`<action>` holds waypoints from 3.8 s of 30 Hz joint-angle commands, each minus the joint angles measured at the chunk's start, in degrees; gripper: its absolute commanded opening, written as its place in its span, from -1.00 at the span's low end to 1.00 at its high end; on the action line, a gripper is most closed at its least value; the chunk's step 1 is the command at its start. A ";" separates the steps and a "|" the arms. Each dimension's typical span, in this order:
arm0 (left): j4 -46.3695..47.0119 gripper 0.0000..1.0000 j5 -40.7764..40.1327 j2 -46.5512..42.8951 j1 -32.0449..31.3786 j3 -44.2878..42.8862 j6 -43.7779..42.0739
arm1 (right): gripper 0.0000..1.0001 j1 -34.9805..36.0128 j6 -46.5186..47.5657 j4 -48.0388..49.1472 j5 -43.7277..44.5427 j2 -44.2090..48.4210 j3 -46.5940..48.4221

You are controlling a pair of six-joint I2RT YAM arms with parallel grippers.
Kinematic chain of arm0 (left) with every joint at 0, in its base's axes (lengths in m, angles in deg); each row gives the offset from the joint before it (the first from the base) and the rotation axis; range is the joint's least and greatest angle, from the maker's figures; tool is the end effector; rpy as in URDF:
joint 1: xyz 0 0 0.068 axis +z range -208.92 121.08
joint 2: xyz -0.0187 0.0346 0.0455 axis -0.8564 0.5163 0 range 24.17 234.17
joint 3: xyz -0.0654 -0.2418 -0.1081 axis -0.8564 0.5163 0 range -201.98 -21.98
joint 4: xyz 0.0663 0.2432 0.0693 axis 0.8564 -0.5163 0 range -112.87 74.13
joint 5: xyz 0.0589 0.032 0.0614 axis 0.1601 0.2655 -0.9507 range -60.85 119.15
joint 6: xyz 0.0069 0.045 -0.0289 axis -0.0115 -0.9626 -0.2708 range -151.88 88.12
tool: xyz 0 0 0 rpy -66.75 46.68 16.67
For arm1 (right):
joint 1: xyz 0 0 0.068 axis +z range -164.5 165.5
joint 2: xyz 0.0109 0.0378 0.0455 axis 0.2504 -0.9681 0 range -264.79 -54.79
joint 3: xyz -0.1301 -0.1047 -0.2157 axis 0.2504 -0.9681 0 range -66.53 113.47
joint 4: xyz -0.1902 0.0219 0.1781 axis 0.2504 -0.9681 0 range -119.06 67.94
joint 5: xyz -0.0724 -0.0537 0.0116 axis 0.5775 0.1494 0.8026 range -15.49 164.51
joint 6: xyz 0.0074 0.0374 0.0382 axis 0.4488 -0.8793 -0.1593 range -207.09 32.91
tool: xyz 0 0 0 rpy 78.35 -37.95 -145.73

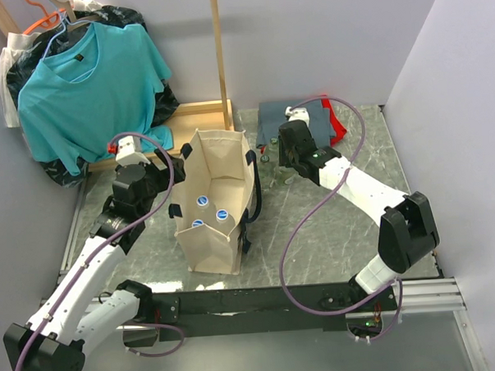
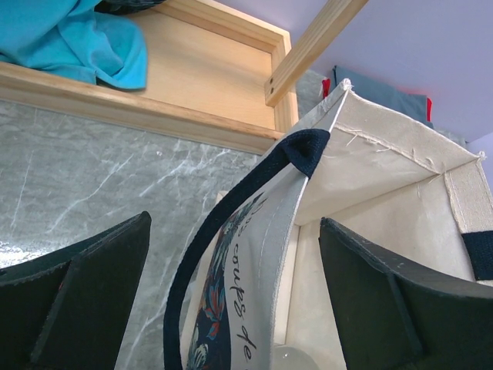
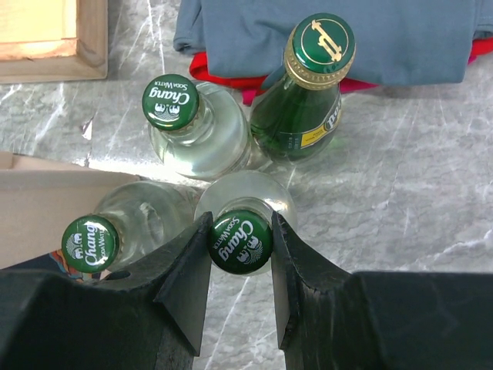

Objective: Take the beverage out of the canvas bag
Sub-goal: Place the drink at the center of the board.

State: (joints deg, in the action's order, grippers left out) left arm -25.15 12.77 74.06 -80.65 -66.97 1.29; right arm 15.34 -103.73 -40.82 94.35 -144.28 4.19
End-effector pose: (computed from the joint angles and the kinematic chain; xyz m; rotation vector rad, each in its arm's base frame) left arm 0.1931 -0.0663 0.3277 -0.3836 1.7873 -0.4203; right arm 0.3132 0.1658 0.2900 -0.0635 2.1811 0.0734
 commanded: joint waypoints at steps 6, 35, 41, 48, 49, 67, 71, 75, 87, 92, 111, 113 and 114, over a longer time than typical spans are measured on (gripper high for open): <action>1.89 0.93 -0.23 -0.05 -0.15 0.08 -0.56 | -1.00 -0.31 -0.32 10.59 0.82 0.81 -0.23; 3.21 0.93 0.65 1.53 -0.15 0.08 -1.26 | -0.65 0.39 -0.76 6.55 1.17 -1.91 1.88; 3.30 0.93 0.83 1.70 -0.15 0.08 -1.09 | -0.59 0.39 -0.76 6.11 1.52 -1.82 1.97; 3.57 0.93 1.44 1.88 -0.15 -0.36 -0.91 | -0.28 0.30 -1.20 6.02 1.87 -1.65 1.62; 3.65 0.93 1.44 1.97 -0.15 -0.36 -1.00 | -0.27 0.30 -1.28 6.11 2.05 -1.48 1.62; 3.92 0.93 2.05 2.14 -0.15 -0.27 -0.91 | 0.25 0.30 -1.99 5.32 4.07 -0.42 1.44; 4.09 0.93 2.05 2.32 -0.15 -0.36 -0.91 | 0.38 0.39 -1.90 5.76 4.68 0.28 1.00; 4.09 0.93 2.14 2.05 -0.15 -0.18 -0.83 | 0.43 0.30 -1.64 5.05 4.95 0.28 1.35; 4.00 0.93 1.70 1.00 -0.15 -0.27 -1.26 | 0.70 0.39 -1.64 2.86 6.09 1.77 2.49; 3.39 0.93 1.97 1.53 -0.15 -1.15 -1.00 | 0.72 0.39 -1.20 2.77 6.00 4.59 2.05; 4.71 0.93 3.29 1.97 -0.15 -1.33 1.55 | 0.81 1.00 5.04 -11.46 -6.37 8.19 15.84; 4.71 0.93 3.20 2.14 -0.15 -1.59 1.46 | 0.91 1.44 5.74 -12.52 -7.00 8.19 16.99; 4.62 0.93 3.29 2.23 -0.15 -1.68 1.55 | 0.93 1.53 5.92 -13.05 -7.87 8.54 17.61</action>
State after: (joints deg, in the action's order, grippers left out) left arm -22.79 15.02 75.99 -80.65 -66.97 2.38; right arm 16.00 -100.06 -50.83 90.52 -139.08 17.58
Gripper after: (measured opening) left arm 0.966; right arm 0.948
